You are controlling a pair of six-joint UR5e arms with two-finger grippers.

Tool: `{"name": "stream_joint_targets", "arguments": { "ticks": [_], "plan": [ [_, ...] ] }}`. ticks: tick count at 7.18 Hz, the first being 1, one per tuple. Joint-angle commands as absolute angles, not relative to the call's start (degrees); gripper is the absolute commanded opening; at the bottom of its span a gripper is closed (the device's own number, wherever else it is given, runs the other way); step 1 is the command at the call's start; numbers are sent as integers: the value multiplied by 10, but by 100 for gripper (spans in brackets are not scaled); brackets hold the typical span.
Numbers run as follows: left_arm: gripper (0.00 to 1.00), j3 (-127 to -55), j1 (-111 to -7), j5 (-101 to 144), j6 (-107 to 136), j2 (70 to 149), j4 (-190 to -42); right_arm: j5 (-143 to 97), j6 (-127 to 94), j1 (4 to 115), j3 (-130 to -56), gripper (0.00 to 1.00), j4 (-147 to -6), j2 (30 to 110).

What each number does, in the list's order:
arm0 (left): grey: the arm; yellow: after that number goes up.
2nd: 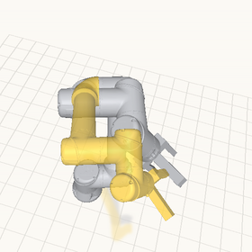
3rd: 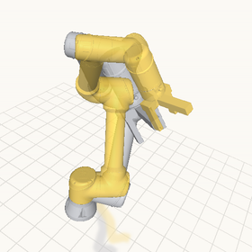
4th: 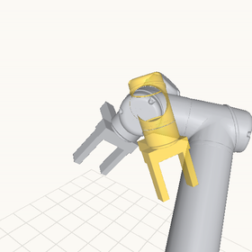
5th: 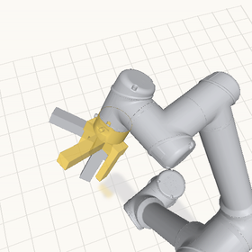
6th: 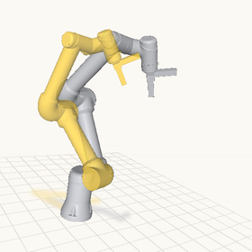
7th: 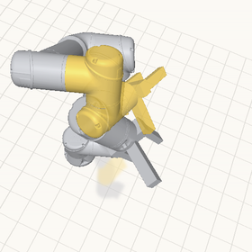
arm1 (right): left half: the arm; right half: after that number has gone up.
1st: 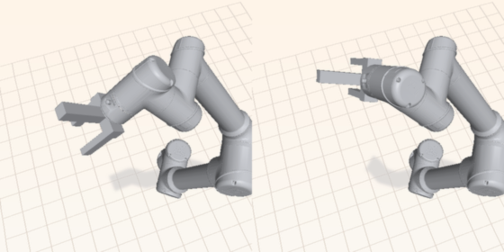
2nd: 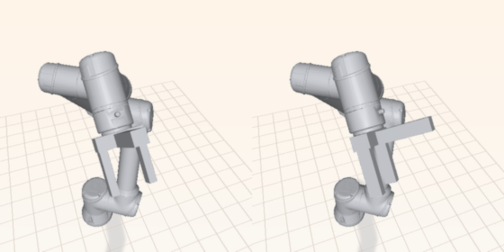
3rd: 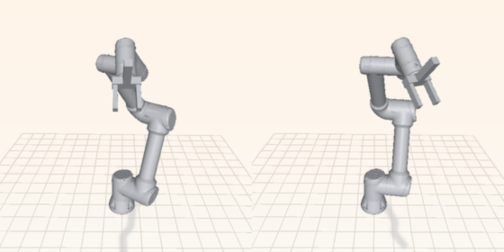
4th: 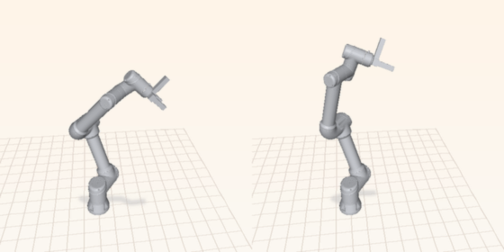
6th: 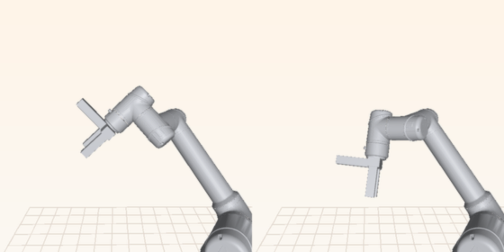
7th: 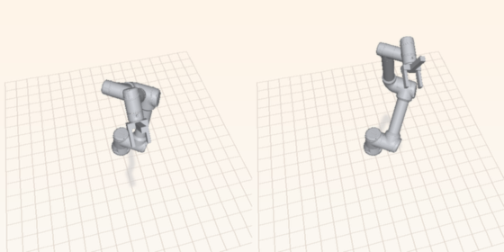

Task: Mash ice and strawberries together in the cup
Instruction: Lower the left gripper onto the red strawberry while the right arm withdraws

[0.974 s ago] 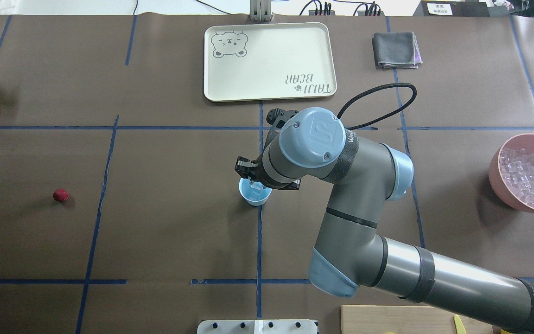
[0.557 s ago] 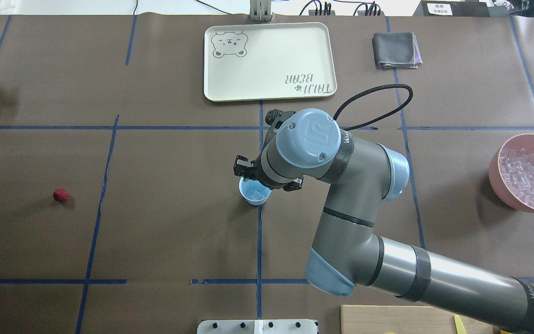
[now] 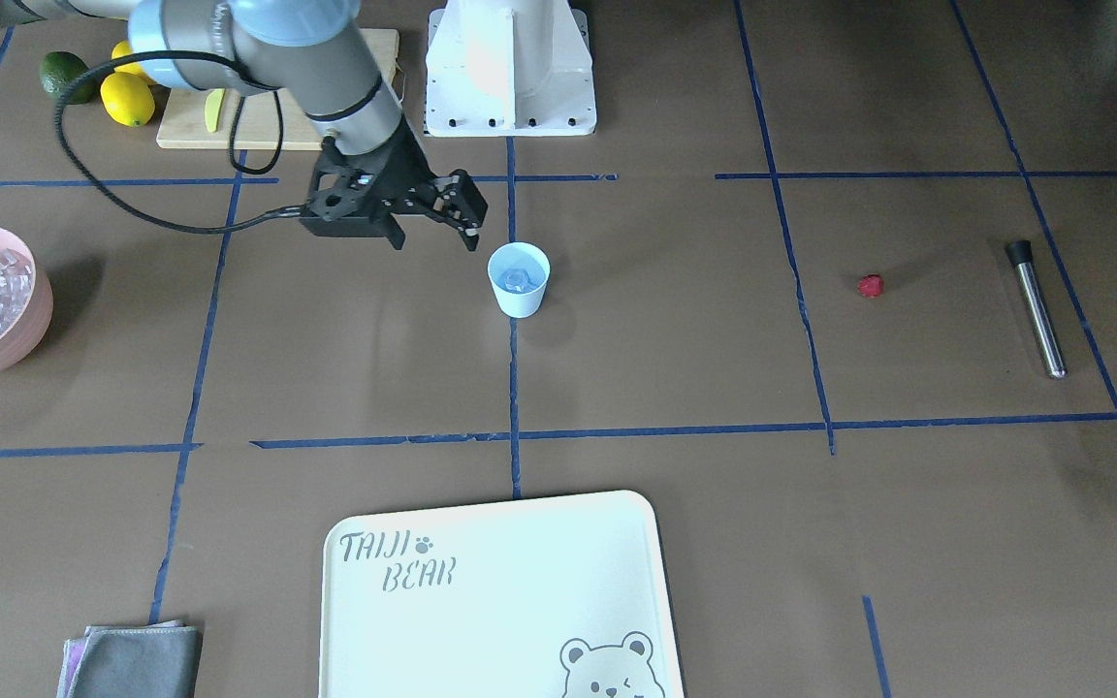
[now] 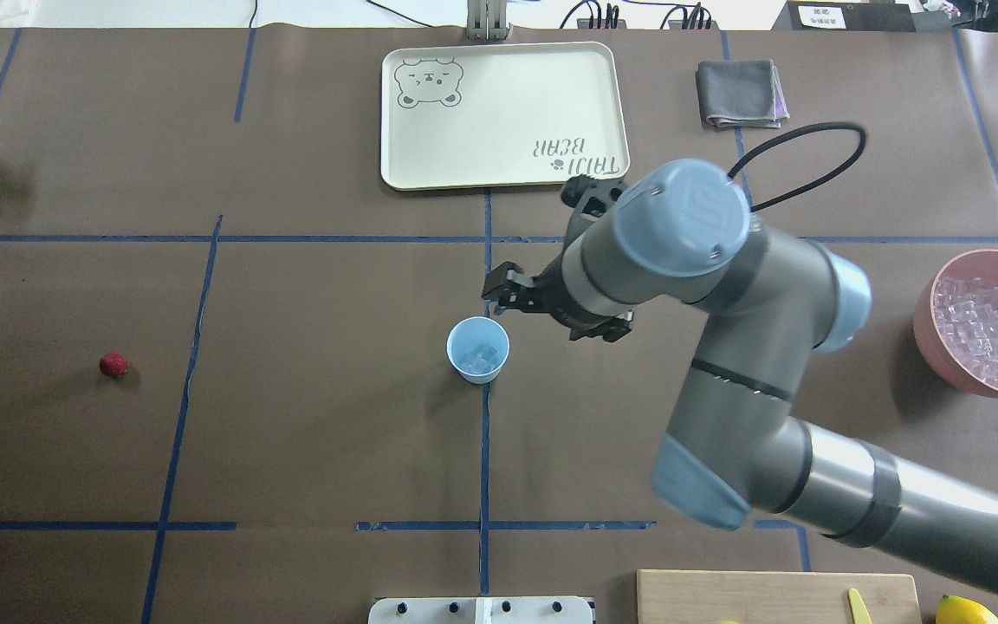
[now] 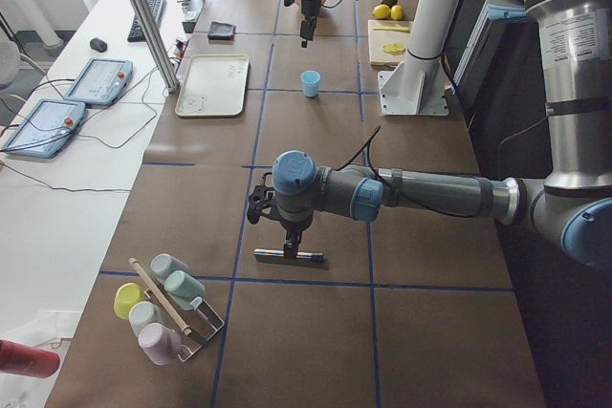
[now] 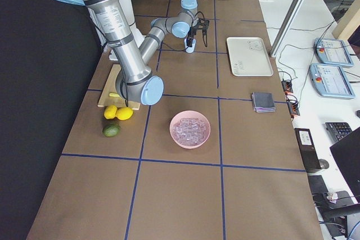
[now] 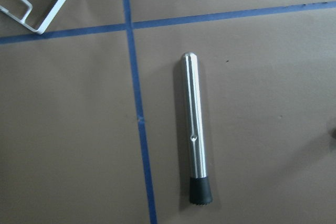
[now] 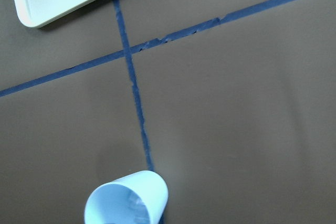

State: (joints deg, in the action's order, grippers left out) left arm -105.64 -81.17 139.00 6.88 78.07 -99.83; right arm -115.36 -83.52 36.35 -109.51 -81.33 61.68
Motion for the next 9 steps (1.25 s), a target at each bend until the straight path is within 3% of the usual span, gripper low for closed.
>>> {"name": "stream_joint_targets", "arguments": {
  "ticks": [1, 5, 9],
  "plan": [
    [100, -1056, -719, 1385, 226, 787, -1107, -1223, -727, 448, -1150, 99, -814, 715],
    [100, -1053, -516, 1250, 517, 875, -1161, -1290, -544, 545, -1170, 99, -812, 831],
    [100, -1009, -482, 1248, 542, 902, -1162, -1289, -532, 546, -1171, 99, -810, 839]
  ]
}}
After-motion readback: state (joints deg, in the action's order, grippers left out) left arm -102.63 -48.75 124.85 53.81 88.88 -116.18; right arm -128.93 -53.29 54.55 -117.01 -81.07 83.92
